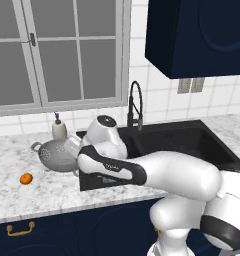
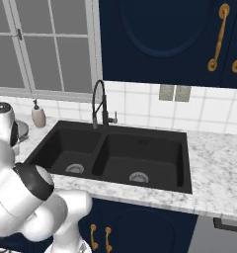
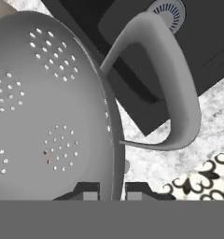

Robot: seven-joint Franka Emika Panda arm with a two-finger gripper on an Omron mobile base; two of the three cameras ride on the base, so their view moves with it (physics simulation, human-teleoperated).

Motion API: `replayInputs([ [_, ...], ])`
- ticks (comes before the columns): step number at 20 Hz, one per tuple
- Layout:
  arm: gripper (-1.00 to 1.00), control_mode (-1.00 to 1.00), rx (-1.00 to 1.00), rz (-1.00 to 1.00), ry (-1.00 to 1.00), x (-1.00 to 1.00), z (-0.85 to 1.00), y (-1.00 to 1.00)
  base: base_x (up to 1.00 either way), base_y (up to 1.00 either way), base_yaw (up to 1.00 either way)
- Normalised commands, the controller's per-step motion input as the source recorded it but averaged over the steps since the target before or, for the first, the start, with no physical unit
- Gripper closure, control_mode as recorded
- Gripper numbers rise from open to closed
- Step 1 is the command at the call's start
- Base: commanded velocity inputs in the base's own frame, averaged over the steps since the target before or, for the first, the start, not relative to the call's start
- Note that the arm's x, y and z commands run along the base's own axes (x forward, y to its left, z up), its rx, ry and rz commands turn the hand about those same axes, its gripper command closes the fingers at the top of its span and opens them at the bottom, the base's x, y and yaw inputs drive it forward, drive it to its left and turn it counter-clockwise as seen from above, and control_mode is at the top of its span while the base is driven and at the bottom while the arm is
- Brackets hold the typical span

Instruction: Put the colander in the sink, put the tangerine in the colander, and turn on the sink faucet and pour water over the colander.

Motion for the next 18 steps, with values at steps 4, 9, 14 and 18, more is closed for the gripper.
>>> replayInputs([
  [4, 1.0, -1.0, 0.13, -0.15, 0.12, -0.1, 0.18, -0.81, 0.0, 0.0, 0.0],
  [9, 1.0, -1.0, 0.03, -0.17, 0.32, 0.11, 0.11, -0.66, 0.0, 0.0, 0.0],
  [14, 1.0, -1.0, -0.11, -0.15, 0.42, 0.33, -0.03, -0.29, 0.0, 0.0, 0.0],
  [18, 1.0, -1.0, -0.19, -0.13, 0.41, 0.65, 0.0, -0.14, 0.0, 0.0, 0.0],
])
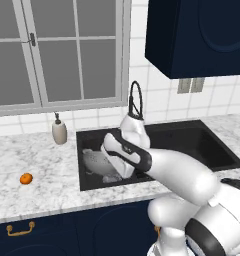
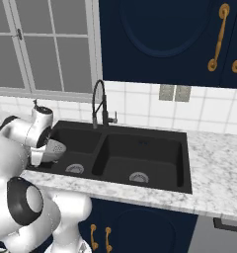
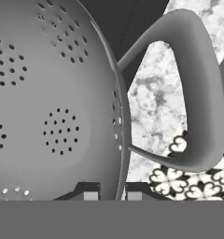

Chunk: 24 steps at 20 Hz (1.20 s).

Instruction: Put the colander in the sink, put the tangerine in the colander, and turn on the sink faucet and pour water over the colander.

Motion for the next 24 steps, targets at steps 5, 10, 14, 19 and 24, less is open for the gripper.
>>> replayInputs([
  [5, 1.0, -1.0, -0.22, -0.08, 0.38, 0.53, 0.0, -0.24, 0.0, 0.0, 0.0],
  [10, 1.0, -1.0, -0.29, -0.04, 0.24, 0.36, -0.03, -0.22, 0.0, 0.0, 0.0],
  [14, 1.0, -1.0, -0.34, -0.06, 0.11, 0.42, -0.1, -0.11, 0.0, 0.0, 0.0],
  [19, 1.0, -1.0, -0.36, -0.08, 0.01, 0.35, -0.32, 0.0, 0.0, 0.0, 0.0],
  [24, 1.0, -1.0, -0.25, -0.03, -0.01, 0.41, -0.28, 0.02, 0.0, 0.0, 0.0],
])
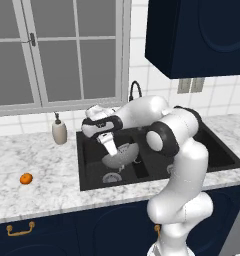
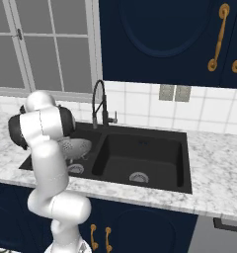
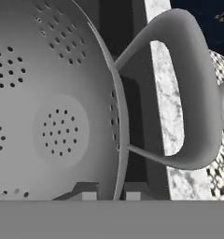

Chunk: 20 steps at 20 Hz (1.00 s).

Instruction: Put the colander in the sink, put the tangerine in the colander, and turn on the sink faucet and pour water over the colander.

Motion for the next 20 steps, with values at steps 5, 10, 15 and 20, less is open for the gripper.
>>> replayInputs([
  [5, 1.0, -1.0, -0.14, 0.0, -0.07, 0.19, -0.19, 0.0, 0.0, 0.0, 0.0],
  [10, 1.0, -1.0, -0.03, 0.03, -0.17, 0.0, -0.18, 0.0, 0.0, 0.0, 0.0],
  [15, 1.0, -1.0, 0.03, 0.03, -0.17, 0.01, -0.18, 0.0, 0.0, 0.0, 0.0],
  [20, 1.0, -1.0, 0.25, 0.0, -0.11, 0.13, -0.29, -0.03, 0.0, 0.0, 0.0],
])
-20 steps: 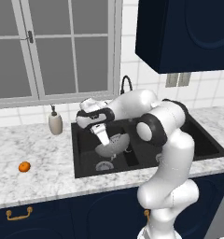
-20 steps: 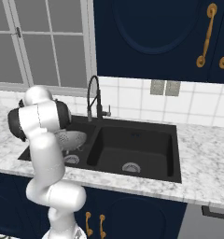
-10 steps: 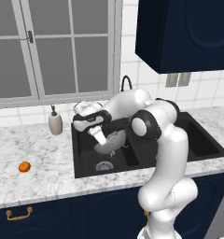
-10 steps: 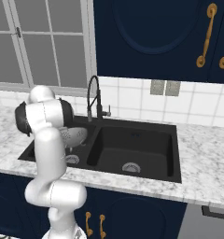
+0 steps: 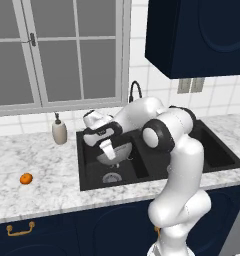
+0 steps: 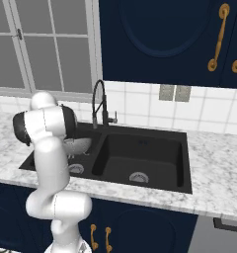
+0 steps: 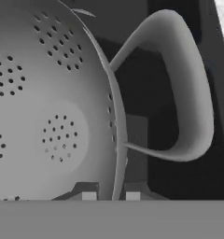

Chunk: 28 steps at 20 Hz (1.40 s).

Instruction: Put the colander in the sink, put the tangerine in the colander, and turn on the sink faucet and pour water over the colander.

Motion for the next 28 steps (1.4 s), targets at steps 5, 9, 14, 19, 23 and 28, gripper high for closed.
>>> replayInputs([
  [5, 1.0, -1.0, 0.32, 0.0, -0.04, 0.23, -0.37, -0.04, 0.0, 0.0, 0.0],
  [9, 1.0, -1.0, 0.18, 0.0, -0.01, 0.3, -0.43, 0.0, 0.0, 0.0, 0.0],
  [14, 1.0, -1.0, 0.03, 0.0, 0.01, 0.41, -0.33, 0.0, 0.0, 0.0, 0.0],
  [19, 1.0, -1.0, 0.0, 0.0, 0.1, 0.52, -0.32, 0.0, 0.0, 0.0, 0.0],
  [23, 1.0, -1.0, 0.01, 0.0, 0.18, 0.46, -0.33, 0.0, 0.0, 0.0, 0.0],
  [28, 1.0, -1.0, 0.04, 0.0, 0.2, 0.32, -0.22, 0.01, 0.0, 0.0, 0.0],
])
